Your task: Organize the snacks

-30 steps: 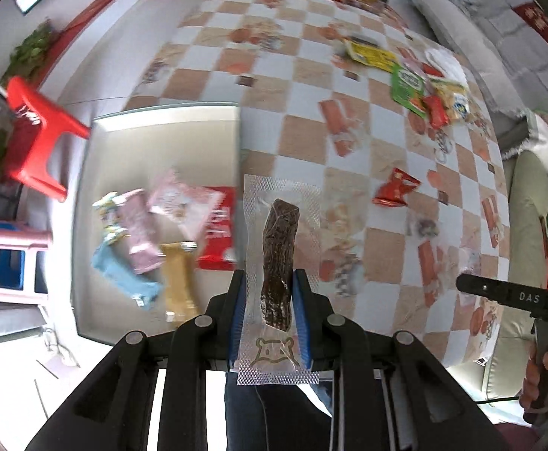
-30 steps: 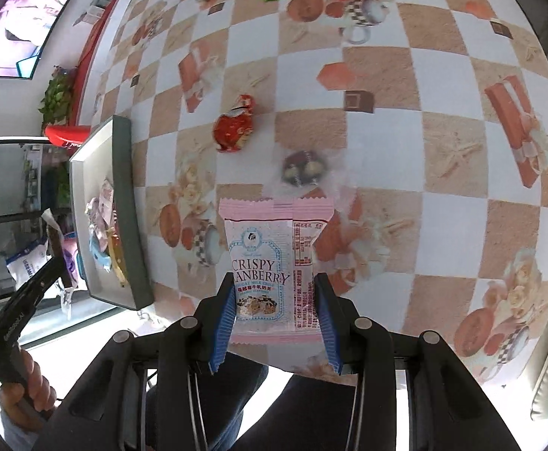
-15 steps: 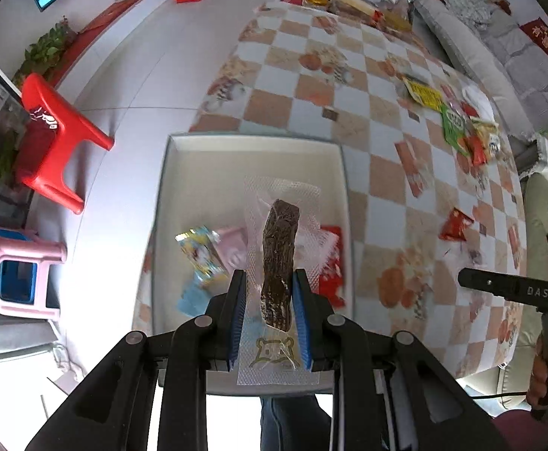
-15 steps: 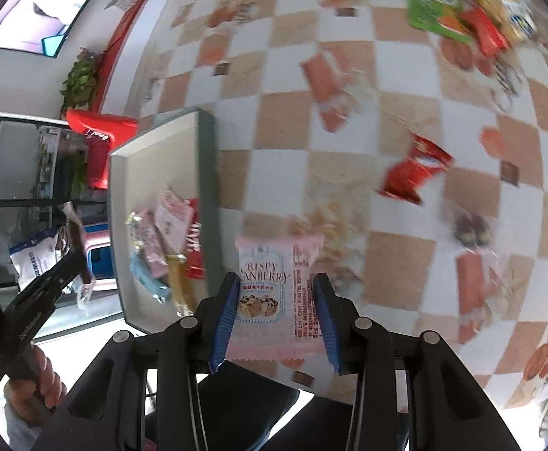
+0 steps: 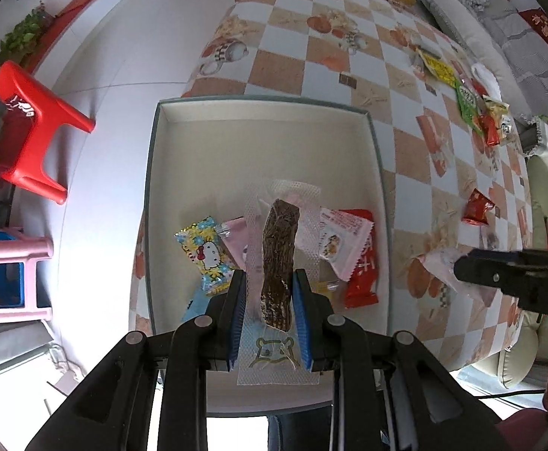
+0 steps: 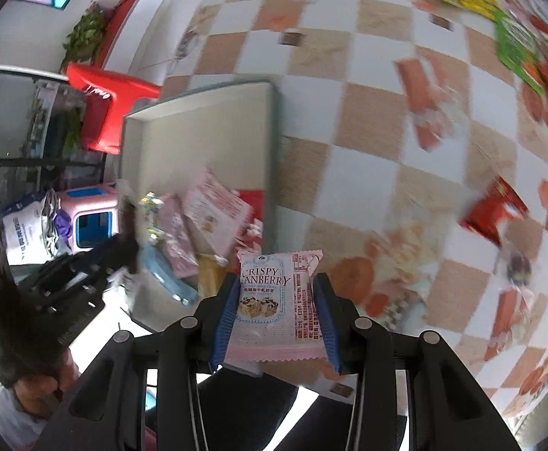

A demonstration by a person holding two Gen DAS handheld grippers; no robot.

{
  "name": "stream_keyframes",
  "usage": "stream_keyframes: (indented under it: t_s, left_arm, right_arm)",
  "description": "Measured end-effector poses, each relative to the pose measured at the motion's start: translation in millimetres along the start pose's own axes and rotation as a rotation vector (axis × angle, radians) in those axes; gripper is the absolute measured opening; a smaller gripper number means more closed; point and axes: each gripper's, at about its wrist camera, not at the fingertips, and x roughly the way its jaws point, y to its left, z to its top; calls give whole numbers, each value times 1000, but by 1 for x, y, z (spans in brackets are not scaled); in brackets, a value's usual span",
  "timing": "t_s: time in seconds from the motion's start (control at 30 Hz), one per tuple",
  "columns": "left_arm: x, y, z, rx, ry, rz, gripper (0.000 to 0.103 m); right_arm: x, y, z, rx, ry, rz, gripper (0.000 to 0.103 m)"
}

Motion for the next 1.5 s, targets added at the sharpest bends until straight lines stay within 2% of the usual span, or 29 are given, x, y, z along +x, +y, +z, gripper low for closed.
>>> stream_keyframes:
  t_s: [0.2,0.27,0.3,0.33,0.37,0.43,0.47,0.53,0.63,0.87,0.97,1.17,1.5]
  left_arm:
    - [11,12,-1,3,38,-2,27]
    - [14,15,-4,9,53,-1,28]
    - [16,15,-5,14,59,4,29]
    - [18,16,-6,21,69,11,34]
    - [19,16,-8,29,74,17,47]
    - [19,16,-10,37,72,29,67]
    - [17,16,-10,41,64,33,72]
    - [15,17,-10,44,56,36,72]
    - [15,19,-9,43,55,47,73]
    - [16,15,-10,53,66,78,73]
    - [17,10,-13,66,75,92,79]
    - [17,8,-16,81,97,121,79]
    - [3,11,-17,63,83,148,79]
  right_arm:
    - [11,49,31,-72,-11,12,42]
    - [14,58,36,-86,-6,12,47]
    - [17,61,38,-86,10,13,67]
    - [20,62,39,-85,22,12,96]
    - [23,61,38,-82,35,5,103]
    - [29,57,35,-76,62,-19,103]
    - [34,52,33,-63,86,-38,103]
    - [43,38,25,-19,125,-80,103]
    - [52,9,8,81,168,-97,103]
    - [57,-32,-19,221,205,-123,103]
    - [56,-27,-21,200,198,-133,103]
    - [65,-4,-29,124,228,-145,103]
    - [65,-5,-27,126,232,-136,103]
